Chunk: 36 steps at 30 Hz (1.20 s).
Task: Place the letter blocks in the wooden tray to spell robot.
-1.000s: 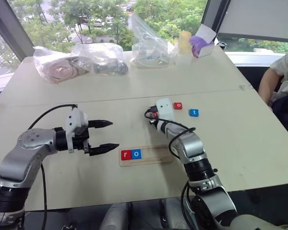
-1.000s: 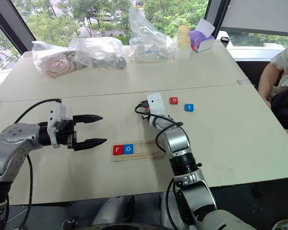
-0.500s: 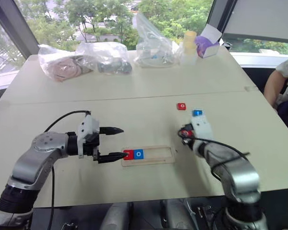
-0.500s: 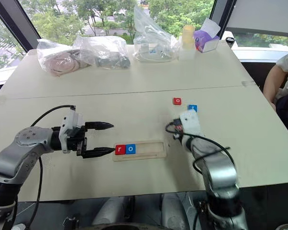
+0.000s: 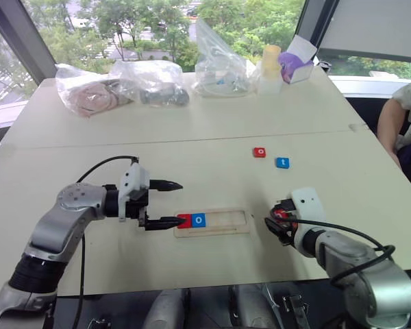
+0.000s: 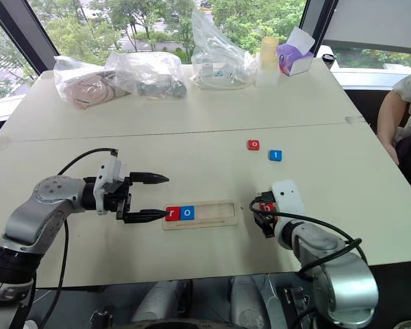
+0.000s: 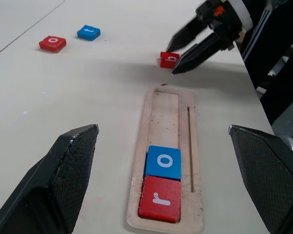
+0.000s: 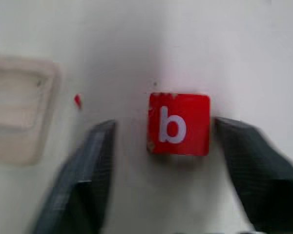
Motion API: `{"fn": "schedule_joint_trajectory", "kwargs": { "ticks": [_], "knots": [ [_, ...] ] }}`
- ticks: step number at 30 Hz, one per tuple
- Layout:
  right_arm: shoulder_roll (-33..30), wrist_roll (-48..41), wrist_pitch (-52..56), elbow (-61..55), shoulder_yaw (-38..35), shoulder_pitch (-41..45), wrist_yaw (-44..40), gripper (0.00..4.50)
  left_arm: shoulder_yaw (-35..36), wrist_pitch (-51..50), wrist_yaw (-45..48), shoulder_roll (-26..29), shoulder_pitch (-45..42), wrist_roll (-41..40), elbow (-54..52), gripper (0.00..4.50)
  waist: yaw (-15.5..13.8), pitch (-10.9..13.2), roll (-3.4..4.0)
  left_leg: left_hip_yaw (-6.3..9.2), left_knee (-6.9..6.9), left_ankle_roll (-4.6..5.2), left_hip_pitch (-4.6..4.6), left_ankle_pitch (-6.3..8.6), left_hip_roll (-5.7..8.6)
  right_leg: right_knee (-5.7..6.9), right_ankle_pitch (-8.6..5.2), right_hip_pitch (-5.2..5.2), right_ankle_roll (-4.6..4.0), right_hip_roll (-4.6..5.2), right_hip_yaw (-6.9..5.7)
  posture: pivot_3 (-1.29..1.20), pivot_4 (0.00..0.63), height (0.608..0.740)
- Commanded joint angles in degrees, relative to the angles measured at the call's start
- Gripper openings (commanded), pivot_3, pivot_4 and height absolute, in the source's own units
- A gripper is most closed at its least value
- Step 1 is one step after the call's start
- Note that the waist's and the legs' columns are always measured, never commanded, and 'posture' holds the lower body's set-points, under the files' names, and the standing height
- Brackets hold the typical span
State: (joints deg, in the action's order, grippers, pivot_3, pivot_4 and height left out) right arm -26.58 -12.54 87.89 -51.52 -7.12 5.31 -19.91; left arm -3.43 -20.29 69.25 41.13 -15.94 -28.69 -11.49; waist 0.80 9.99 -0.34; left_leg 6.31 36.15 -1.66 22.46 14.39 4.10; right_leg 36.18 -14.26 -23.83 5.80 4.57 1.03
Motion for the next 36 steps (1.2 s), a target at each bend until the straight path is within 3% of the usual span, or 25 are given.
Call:
{"fn": "schedule_joint_trajectory", "kwargs": {
  "ticks": [1, 4, 11, 17, 26, 29, 34, 36],
  "knots": [
    [-11.3, -5.2, -13.7, 2.9, -1.6, 1.8, -13.5, 4.47, 0.4, 1.3, 0.3, -0.1, -1.0, 0.4, 0.0, 4.5, 0.0, 0.0, -0.05, 0.02, 0.01, 0.01, -0.02, 0.0, -0.02, -0.04, -0.01, 0.07, 0.0, -0.01, -0.04, 0.0, 0.15, 0.74],
    [-20.8, -4.5, -38.4, 11.8, -2.3, 0.5, -27.3, 4.47, 0.1, 1.8, 0.1, -0.8, -1.7, 1.0, 0.6, 4.5, 0.0, 0.1, -0.08, 0.04, 0.01, 0.04, -0.05, 0.02, -0.05, -0.09, -0.02, 0.18, 0.05, -0.02, -0.16, 0.0, 0.15, 0.74],
    [-28.8, -2.9, -66.3, 36.8, 1.7, 0.5, -46.7, 4.47, 0.8, 2.3, -1.3, -1.5, -1.0, 1.8, -0.1, 4.5, -0.1, 0.1, -0.24, 0.01, 0.04, 0.13, -0.12, 0.07, 0.0, -0.15, -0.06, 0.32, 0.17, 0.06, -0.17, 0.0, 0.15, 0.74],
    [-28.8, -1.0, -75.5, 48.2, 6.5, 4.4, -52.4, 4.47, 2.1, 2.1, -2.1, -0.5, 1.3, 1.5, -1.9, 4.5, 0.1, 0.2, -0.2, 0.03, 0.06, 0.12, -0.13, 0.07, -0.03, -0.1, -0.05, 0.29, 0.13, 0.1, -0.11, 0.0, 0.15, 0.74],
    [-25.4, 1.7, -81.4, 56.1, 11.4, 8.4, -53.6, 4.47, 2.3, 0.2, -1.2, 1.0, 2.2, 0.1, -4.0, 4.5, -0.2, 0.2, -0.19, 0.04, 0.08, 0.11, -0.12, 0.07, 0.0, -0.11, -0.05, 0.3, 0.12, 0.1, -0.1, 0.0, 0.15, 0.74],
    [-24.7, 2.4, -82.1, 57.1, 12.4, 9.0, -53.4, 3.68, 2.6, -0.8, -0.2, 2.0, 2.5, -1.0, -5.0, 4.5, -0.2, 0.2, -0.19, 0.04, 0.08, 0.11, -0.12, 0.08, 0.0, -0.11, -0.05, 0.29, 0.11, 0.1, -0.1, 0.0, 0.15, 0.74],
    [-24.5, 2.8, -82.3, 57.6, 12.4, 9.2, -53.4, 1.14, 2.7, -0.9, 1.7, 3.5, 2.7, -2.3, -5.6, 4.5, -0.1, 0.2, -0.18, 0.06, 0.08, 0.11, -0.15, 0.08, -0.02, -0.1, -0.05, 0.3, 0.11, 0.12, -0.1, 0.0, 0.15, 0.74],
    [-24.8, 2.6, -81.7, 56.3, 11.9, 9.7, -53.0, 1.13, 3.0, -0.6, 2.5, 4.2, 2.5, -2.5, -5.3, 4.5, -0.1, 0.2, -0.18, 0.05, 0.09, 0.11, -0.15, 0.08, -0.02, -0.1, -0.05, 0.32, 0.09, 0.11, -0.09, 0.0, 0.15, 0.74]
  ]
}}
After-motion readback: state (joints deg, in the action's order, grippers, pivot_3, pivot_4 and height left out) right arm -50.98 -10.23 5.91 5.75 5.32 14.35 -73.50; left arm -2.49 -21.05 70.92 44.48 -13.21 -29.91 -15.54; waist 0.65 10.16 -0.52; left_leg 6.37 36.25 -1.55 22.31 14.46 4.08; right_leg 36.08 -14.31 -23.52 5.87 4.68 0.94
